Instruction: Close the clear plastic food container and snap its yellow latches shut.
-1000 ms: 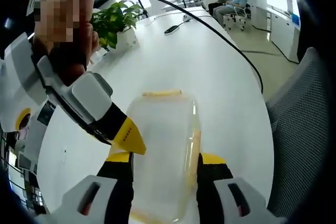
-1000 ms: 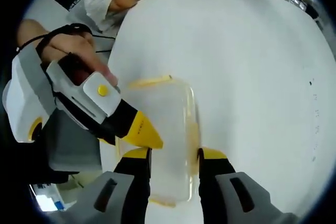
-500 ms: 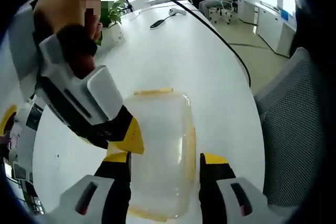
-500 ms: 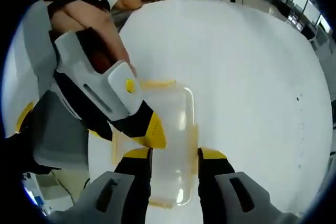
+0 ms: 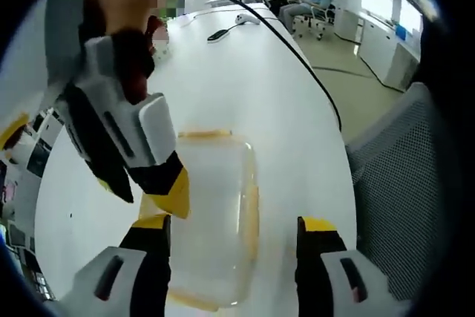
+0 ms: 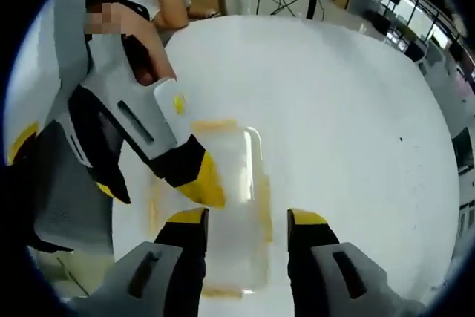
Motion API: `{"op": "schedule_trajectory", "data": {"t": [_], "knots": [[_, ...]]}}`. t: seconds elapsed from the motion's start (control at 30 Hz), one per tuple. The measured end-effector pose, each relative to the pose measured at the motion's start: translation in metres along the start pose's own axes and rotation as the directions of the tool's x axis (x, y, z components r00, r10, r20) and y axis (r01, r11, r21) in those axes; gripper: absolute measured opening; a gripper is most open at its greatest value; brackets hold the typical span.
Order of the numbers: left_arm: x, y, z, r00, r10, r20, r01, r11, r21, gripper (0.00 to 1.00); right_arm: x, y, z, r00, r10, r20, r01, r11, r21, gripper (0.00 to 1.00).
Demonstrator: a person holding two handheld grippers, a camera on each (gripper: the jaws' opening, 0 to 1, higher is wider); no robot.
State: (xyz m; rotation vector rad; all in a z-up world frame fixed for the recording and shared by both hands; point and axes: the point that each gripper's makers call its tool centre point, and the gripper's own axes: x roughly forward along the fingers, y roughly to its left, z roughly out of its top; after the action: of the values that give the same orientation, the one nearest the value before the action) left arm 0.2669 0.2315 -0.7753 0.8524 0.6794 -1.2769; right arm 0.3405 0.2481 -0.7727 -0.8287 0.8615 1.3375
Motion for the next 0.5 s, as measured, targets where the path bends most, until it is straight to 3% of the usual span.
{"op": "schedule_trajectory", "data": {"t": [0.1,0.33,0.5], "knots": [[-0.001,0.001,-0.002,1.0,-0.001,-0.004,0.001,1.0,0.004,0.76,0.002,0.004,-0.001,0.999,0.007,0.05,-0.01,0.998,0.06,0.65],[-0.004,0.003,-0.002,1.0,0.002,0.008,-0.002,1.0,-0.031,0.94,-0.003,0.011,0.007,0.99,-0.016,0.138,0.006,0.997,0.074,0.69],[-0.005,0.004,-0.006,1.0,-0.001,-0.002,0.001,0.998,-0.057,0.97,-0.008,0.014,0.009,0.986,-0.005,0.164,-0.011,0.996,0.092,0.72]]}}
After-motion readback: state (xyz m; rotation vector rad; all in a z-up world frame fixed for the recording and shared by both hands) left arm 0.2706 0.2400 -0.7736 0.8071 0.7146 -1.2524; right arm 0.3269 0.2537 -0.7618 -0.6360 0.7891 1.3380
